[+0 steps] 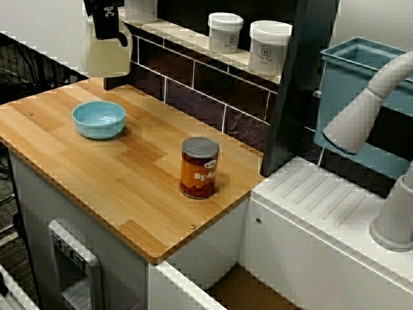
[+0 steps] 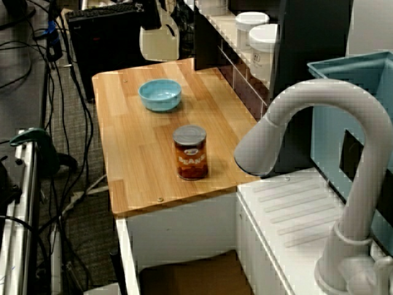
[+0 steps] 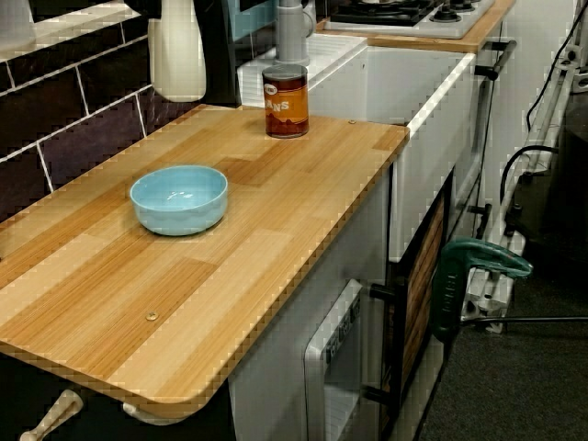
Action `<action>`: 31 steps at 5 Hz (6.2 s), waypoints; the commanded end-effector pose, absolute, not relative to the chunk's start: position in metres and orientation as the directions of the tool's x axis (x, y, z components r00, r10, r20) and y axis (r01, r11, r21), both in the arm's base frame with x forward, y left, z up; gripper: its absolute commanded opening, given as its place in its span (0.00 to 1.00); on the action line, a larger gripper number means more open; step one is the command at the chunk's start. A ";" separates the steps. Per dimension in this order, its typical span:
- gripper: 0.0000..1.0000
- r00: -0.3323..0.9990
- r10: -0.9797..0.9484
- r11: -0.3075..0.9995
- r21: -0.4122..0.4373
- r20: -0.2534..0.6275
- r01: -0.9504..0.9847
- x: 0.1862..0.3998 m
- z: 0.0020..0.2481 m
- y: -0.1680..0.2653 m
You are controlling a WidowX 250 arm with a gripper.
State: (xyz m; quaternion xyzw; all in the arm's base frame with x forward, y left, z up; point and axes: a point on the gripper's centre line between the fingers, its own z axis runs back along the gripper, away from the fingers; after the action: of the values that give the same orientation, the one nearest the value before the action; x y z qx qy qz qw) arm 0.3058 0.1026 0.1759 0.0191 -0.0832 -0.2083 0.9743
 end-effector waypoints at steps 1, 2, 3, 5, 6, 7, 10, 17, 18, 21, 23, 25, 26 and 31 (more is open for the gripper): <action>0.00 0.883 -0.434 0.900 0.052 0.178 0.432 0.299 0.188 0.075; 0.00 0.886 -0.435 0.900 0.041 0.162 0.434 0.292 0.179 0.061; 0.00 0.885 -0.438 0.899 0.056 0.156 0.434 0.288 0.171 0.050; 0.00 0.885 -0.442 0.896 0.113 0.148 0.429 0.284 0.149 0.032; 0.00 0.885 -0.444 0.894 0.133 0.141 0.428 0.283 0.138 0.026; 0.00 0.886 -0.443 0.894 0.144 0.140 0.424 0.284 0.130 0.021; 0.00 0.884 -0.450 0.892 0.101 0.128 0.440 0.290 0.110 0.024; 1.00 0.891 -0.449 0.892 0.093 0.073 0.442 0.291 0.095 0.031; 1.00 0.891 -0.447 0.894 0.086 0.078 0.440 0.291 0.098 0.033; 1.00 0.899 -0.411 0.911 0.018 0.154 0.413 0.281 0.137 0.053; 1.00 0.928 -0.318 0.948 0.064 0.196 0.311 0.271 0.144 0.100; 1.00 0.967 -0.086 0.982 0.182 0.238 0.042 0.284 0.133 0.132; 1.00 0.974 -0.039 0.971 0.238 0.222 -0.015 0.298 0.124 0.143; 1.00 0.989 -0.105 0.992 0.084 0.106 0.096 0.310 0.086 0.159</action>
State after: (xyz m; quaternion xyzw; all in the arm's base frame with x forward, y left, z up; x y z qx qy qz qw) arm 0.3160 0.1592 0.0721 0.0331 -0.0448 -0.0478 0.9973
